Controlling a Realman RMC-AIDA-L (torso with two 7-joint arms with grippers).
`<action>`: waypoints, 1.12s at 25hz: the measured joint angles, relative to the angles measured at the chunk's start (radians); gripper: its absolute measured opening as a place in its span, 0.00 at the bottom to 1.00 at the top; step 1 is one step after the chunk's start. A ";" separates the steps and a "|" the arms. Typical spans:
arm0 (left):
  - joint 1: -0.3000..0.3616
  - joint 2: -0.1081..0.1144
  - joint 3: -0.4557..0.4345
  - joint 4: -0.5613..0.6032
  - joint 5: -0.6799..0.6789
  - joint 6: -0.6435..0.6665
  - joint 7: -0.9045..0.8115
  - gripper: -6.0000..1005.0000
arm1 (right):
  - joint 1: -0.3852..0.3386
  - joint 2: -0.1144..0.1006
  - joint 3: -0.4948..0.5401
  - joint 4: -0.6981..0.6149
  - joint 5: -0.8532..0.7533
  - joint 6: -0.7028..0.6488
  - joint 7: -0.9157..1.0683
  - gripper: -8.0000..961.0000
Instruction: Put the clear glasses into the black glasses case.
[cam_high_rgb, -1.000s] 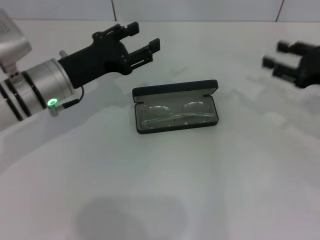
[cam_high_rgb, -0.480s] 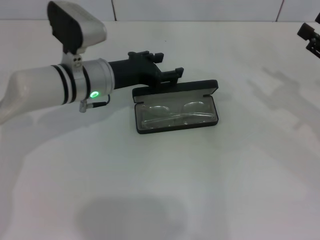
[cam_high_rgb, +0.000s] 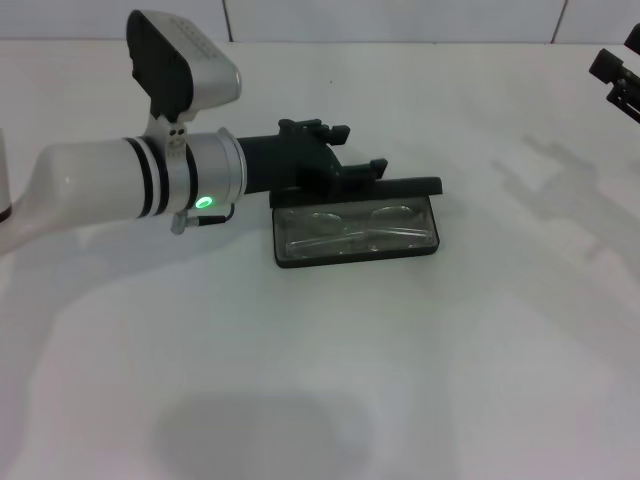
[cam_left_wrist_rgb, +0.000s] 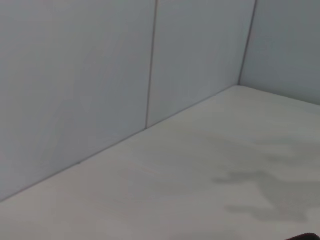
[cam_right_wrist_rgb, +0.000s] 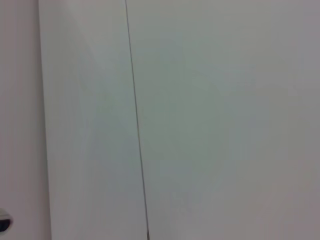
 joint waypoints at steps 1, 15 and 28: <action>0.004 0.000 0.005 0.000 -0.002 0.003 0.005 0.72 | 0.000 0.000 0.001 0.000 0.000 0.000 0.000 0.60; 0.094 -0.005 0.017 -0.007 -0.069 0.056 0.147 0.72 | 0.017 0.002 -0.006 0.008 -0.002 0.009 -0.001 0.60; 0.166 0.011 0.008 0.027 -0.149 0.288 0.229 0.72 | 0.031 -0.019 -0.126 -0.034 -0.034 -0.047 0.025 0.61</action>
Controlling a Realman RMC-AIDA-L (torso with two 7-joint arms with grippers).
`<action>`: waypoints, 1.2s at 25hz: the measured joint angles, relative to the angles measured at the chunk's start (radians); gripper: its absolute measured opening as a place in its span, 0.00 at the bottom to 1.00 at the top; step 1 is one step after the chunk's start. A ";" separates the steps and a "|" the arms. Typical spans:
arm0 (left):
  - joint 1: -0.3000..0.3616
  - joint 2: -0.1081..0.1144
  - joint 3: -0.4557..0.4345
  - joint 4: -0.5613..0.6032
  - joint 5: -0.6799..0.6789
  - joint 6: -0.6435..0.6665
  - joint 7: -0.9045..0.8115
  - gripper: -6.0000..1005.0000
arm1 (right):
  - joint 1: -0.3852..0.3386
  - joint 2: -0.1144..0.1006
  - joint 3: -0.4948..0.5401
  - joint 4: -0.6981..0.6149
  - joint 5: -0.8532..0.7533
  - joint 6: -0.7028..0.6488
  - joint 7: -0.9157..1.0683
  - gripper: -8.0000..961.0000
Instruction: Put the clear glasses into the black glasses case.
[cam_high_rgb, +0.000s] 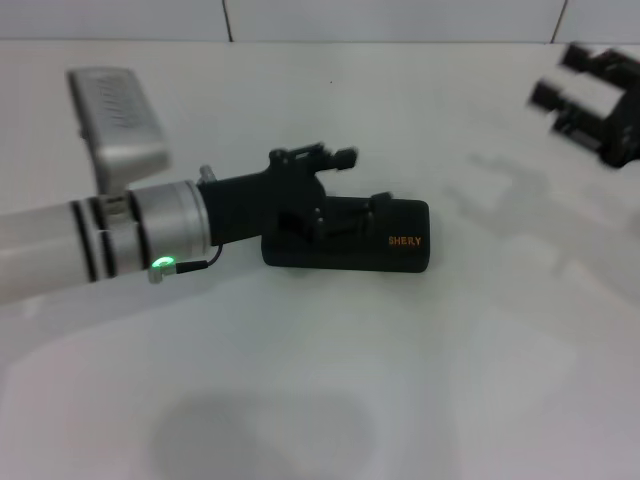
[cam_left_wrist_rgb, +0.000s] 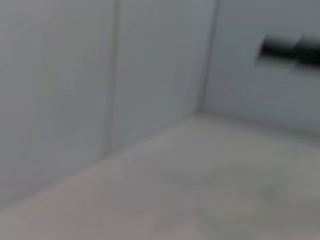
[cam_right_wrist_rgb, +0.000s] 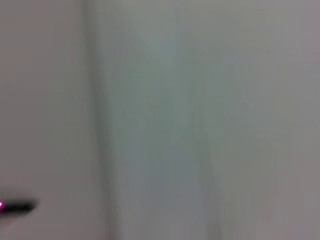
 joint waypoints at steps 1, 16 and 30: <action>0.020 0.008 -0.002 0.026 -0.013 0.089 0.005 0.72 | 0.006 -0.009 -0.024 -0.011 -0.021 -0.023 0.015 0.61; 0.177 0.099 -0.040 0.178 -0.007 0.501 0.003 0.74 | 0.074 -0.001 -0.079 -0.062 -0.281 -0.204 0.055 0.92; 0.190 0.100 -0.041 0.178 -0.007 0.503 0.030 0.74 | 0.076 0.013 -0.080 -0.063 -0.290 -0.198 0.027 0.92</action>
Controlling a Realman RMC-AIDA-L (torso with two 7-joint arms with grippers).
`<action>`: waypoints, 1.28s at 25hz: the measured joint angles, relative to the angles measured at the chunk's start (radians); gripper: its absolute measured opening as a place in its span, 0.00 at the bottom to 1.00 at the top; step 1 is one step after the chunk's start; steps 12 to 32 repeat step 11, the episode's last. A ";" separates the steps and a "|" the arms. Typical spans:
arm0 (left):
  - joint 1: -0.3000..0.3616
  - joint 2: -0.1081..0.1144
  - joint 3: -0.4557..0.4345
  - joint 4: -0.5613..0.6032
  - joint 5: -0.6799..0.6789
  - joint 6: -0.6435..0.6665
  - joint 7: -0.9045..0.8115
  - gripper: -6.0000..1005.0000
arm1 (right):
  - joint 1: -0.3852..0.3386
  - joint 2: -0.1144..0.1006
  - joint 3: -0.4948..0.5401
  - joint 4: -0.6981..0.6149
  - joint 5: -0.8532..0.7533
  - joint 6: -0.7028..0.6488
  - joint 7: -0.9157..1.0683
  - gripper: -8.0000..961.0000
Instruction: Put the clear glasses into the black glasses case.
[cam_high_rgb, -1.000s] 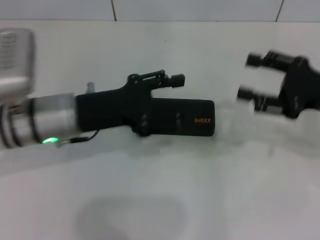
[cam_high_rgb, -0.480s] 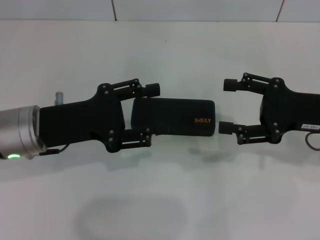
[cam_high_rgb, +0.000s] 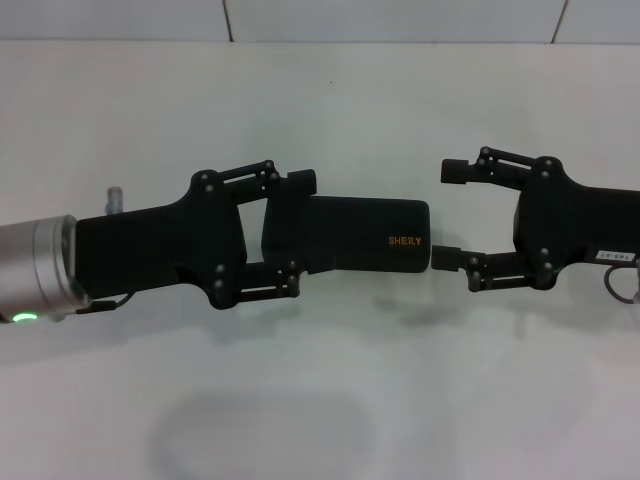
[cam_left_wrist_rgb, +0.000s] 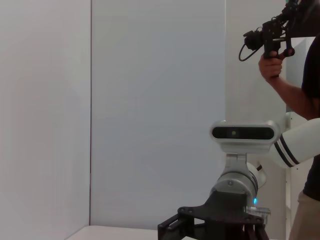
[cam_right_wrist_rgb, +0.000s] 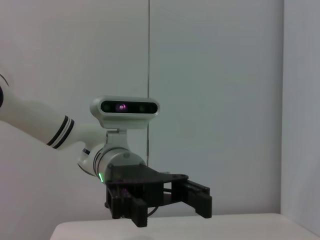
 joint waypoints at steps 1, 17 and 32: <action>0.000 0.000 0.000 0.000 0.000 0.000 0.001 0.74 | 0.000 0.000 0.000 0.000 0.000 0.000 -0.001 0.92; 0.002 0.000 0.000 0.001 -0.007 0.001 0.010 0.74 | 0.000 0.003 -0.009 0.001 -0.014 0.037 -0.023 0.92; 0.002 0.000 0.000 0.001 -0.007 0.001 0.010 0.74 | 0.000 0.003 -0.009 0.001 -0.014 0.037 -0.023 0.92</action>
